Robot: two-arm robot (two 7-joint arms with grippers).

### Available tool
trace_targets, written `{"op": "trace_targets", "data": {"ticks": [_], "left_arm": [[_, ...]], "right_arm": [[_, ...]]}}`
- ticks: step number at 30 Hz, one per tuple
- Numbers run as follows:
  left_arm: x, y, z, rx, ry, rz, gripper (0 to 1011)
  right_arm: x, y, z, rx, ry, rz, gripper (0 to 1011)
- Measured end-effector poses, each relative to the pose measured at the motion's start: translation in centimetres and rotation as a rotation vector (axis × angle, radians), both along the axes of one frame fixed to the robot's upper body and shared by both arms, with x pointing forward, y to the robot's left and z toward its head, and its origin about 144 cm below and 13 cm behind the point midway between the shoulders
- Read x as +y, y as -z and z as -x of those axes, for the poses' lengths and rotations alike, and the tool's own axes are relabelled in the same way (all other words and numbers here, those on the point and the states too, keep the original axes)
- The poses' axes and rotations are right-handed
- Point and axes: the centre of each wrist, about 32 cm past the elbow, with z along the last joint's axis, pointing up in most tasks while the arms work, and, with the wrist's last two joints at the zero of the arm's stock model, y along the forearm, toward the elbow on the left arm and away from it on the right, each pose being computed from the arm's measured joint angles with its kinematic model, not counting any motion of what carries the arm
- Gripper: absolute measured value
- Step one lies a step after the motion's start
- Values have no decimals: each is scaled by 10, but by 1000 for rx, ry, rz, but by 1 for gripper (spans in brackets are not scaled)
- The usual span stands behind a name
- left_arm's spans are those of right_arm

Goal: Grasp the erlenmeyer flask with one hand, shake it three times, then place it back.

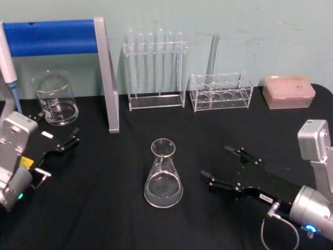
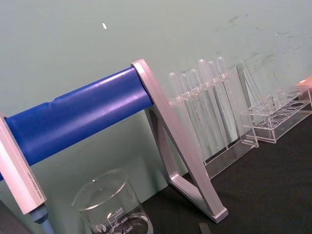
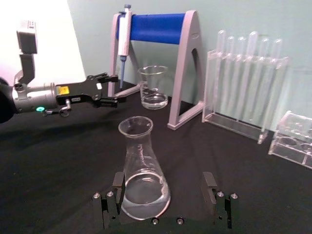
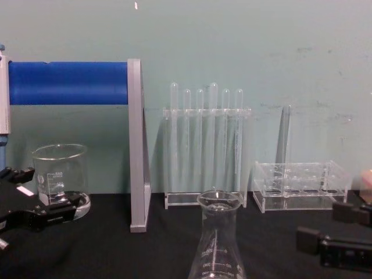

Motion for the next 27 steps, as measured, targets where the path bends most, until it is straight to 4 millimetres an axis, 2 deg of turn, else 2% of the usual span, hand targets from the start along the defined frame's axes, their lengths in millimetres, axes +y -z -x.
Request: {"op": "trace_targets", "data": {"ticks": [7,27], "left_arm": [[0,0,0,0,0,0,1001],[0,0,0,0,0,0,1001]], "right_arm": [[6,3,-10,16,-53,17,1000],[42,10,-35,-55,-125,72,1000]]}}
